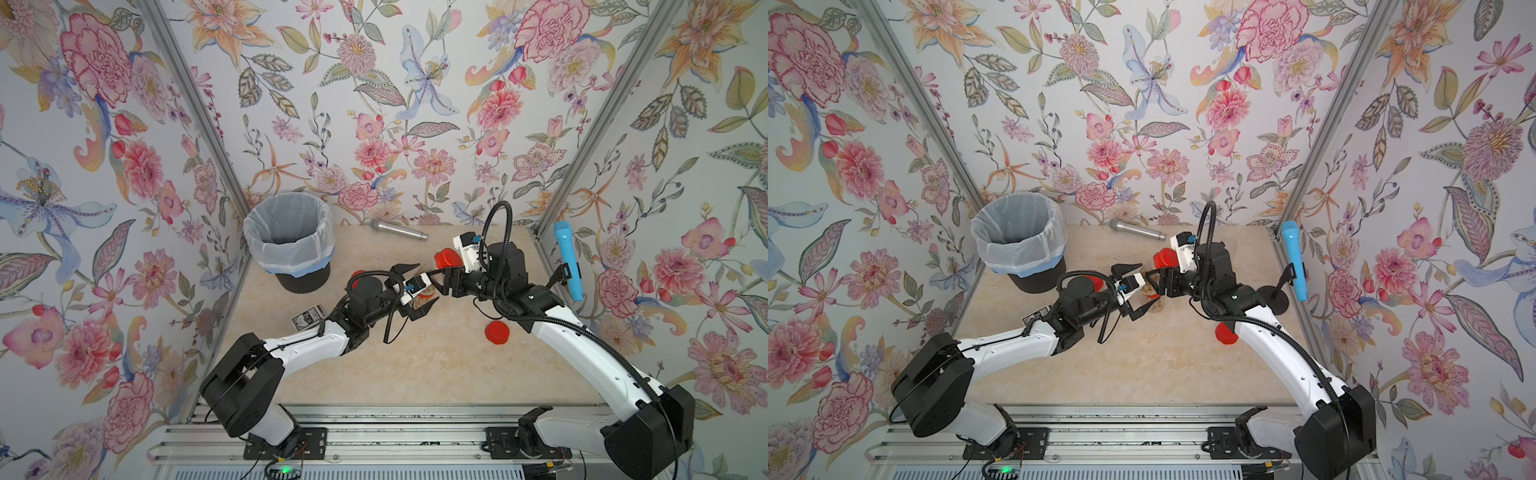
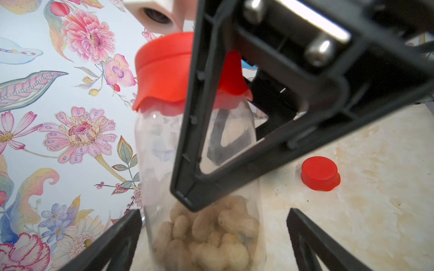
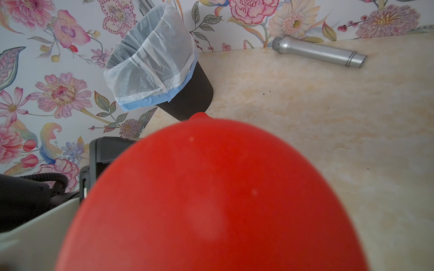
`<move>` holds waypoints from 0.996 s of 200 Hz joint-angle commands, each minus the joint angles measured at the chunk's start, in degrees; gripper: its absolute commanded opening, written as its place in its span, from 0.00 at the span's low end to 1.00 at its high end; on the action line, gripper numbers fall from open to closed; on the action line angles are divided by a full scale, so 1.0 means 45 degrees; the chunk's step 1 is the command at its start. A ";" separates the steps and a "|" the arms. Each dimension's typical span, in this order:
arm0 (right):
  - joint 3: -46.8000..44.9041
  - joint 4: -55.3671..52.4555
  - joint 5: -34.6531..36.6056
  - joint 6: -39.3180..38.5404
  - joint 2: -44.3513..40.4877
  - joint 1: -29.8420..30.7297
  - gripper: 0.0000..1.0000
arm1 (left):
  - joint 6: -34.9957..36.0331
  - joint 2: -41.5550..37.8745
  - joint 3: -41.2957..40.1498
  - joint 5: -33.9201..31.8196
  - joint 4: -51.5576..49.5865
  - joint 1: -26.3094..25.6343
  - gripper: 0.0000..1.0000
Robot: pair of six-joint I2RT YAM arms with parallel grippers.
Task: Empty moldy peanuts from jars
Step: Pick up the jar from the center of the board.
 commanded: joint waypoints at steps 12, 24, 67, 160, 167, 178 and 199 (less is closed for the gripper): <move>0.0472 0.0640 -0.0231 0.0257 -0.0083 0.0184 0.43 | -0.0055 0.0280 0.0448 -0.0221 0.0294 0.0010 1.00; 0.0492 0.0662 -0.0248 0.0281 -0.0085 0.0239 0.43 | -0.0063 0.0744 0.0509 -0.0269 0.0274 0.0010 1.00; 0.0465 0.0694 -0.0231 0.0263 -0.0001 0.0357 0.43 | -0.0418 0.0940 0.0690 -0.0325 0.0558 0.0029 1.00; 0.0412 0.0782 -0.0149 0.0293 0.0034 0.0373 0.43 | -0.0878 0.0652 0.0298 -0.0619 0.1327 0.0338 0.98; 0.0394 0.0783 -0.0130 0.0297 0.0029 0.0370 0.43 | -0.0965 0.0648 0.0246 -0.0631 0.1438 0.0363 0.97; 0.0389 0.0786 -0.0094 0.0287 -0.0006 0.0370 0.43 | -0.1032 0.0647 0.0194 -0.0701 0.1600 0.0392 0.95; 0.0413 0.0772 -0.0142 0.0288 0.0009 0.0379 0.43 | -0.1087 0.0666 0.0202 -0.0734 0.1657 0.0420 0.95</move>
